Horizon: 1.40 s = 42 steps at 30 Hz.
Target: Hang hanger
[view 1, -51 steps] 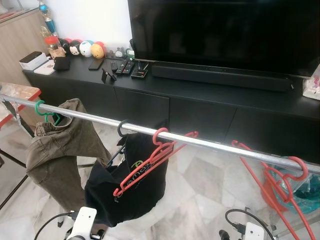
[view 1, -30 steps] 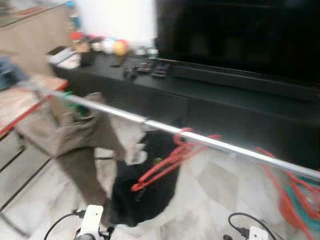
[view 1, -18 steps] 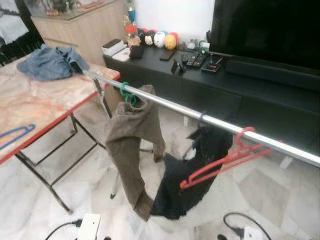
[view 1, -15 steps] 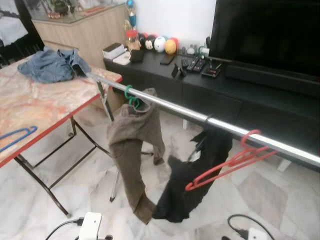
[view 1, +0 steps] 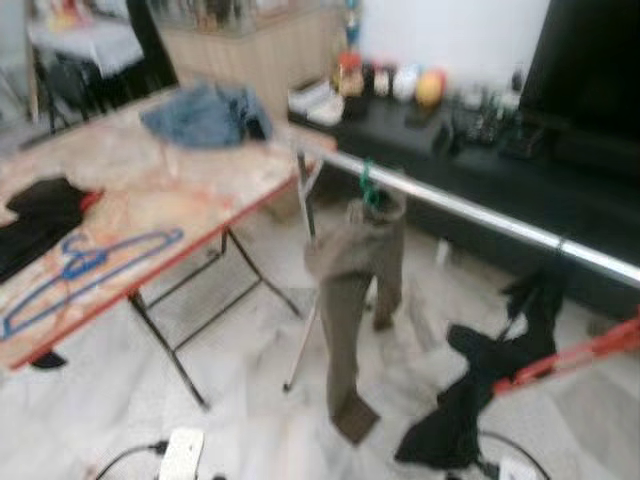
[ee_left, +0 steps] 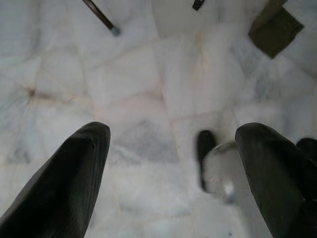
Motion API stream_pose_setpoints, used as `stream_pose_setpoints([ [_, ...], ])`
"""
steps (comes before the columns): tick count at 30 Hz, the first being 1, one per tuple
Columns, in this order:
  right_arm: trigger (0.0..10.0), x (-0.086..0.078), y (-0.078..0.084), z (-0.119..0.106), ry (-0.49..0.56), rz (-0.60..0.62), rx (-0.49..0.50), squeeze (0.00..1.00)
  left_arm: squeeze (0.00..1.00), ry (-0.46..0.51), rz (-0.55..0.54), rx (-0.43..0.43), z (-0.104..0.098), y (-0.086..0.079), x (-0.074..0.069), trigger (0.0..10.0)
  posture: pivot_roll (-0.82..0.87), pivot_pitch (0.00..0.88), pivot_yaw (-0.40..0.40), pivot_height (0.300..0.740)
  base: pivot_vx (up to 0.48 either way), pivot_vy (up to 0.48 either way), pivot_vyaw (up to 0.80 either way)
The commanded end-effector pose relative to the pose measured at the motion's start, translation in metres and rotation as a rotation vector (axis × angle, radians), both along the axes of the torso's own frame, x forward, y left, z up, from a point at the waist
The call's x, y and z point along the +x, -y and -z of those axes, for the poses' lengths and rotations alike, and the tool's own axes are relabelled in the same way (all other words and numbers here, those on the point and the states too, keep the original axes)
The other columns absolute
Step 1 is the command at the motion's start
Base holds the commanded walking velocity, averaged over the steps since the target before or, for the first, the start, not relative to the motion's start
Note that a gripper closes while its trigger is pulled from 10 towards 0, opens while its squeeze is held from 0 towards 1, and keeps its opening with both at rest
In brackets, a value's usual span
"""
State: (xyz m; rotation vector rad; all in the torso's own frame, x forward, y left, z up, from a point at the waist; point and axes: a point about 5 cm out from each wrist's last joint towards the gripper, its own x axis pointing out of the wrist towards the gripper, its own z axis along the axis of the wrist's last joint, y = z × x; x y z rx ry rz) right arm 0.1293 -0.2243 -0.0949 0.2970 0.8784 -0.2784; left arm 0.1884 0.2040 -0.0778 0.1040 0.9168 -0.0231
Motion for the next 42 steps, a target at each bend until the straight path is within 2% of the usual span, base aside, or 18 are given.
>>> stream_pose_setpoints([
  [1, 10.0, -0.004, -0.006, 0.003, -0.012, -0.001, 0.021, 0.00, 0.00, -0.017, -0.011, 0.015, 0.001, -0.008, -0.005, 10.0, -0.06, 0.000, 0.066, 0.740, 0.000, 0.330, 0.00],
  [23, 10.0, 0.001, -0.009, 0.002, -0.012, 0.010, 0.037, 0.00, 0.00, -0.018, -0.003, -0.007, 0.002, -0.004, -0.005, 10.0, -0.05, 0.000, 0.066, 0.740, 0.000, 0.328, 0.00],
  [42, 10.0, 0.006, -0.013, 0.001, -0.001, 0.010, 0.029, 0.00, 0.00, -0.010, -0.001, -0.025, 0.003, -0.002, -0.007, 10.0, -0.05, 0.000, 0.069, 0.740, 0.000, 0.000, 0.00],
])
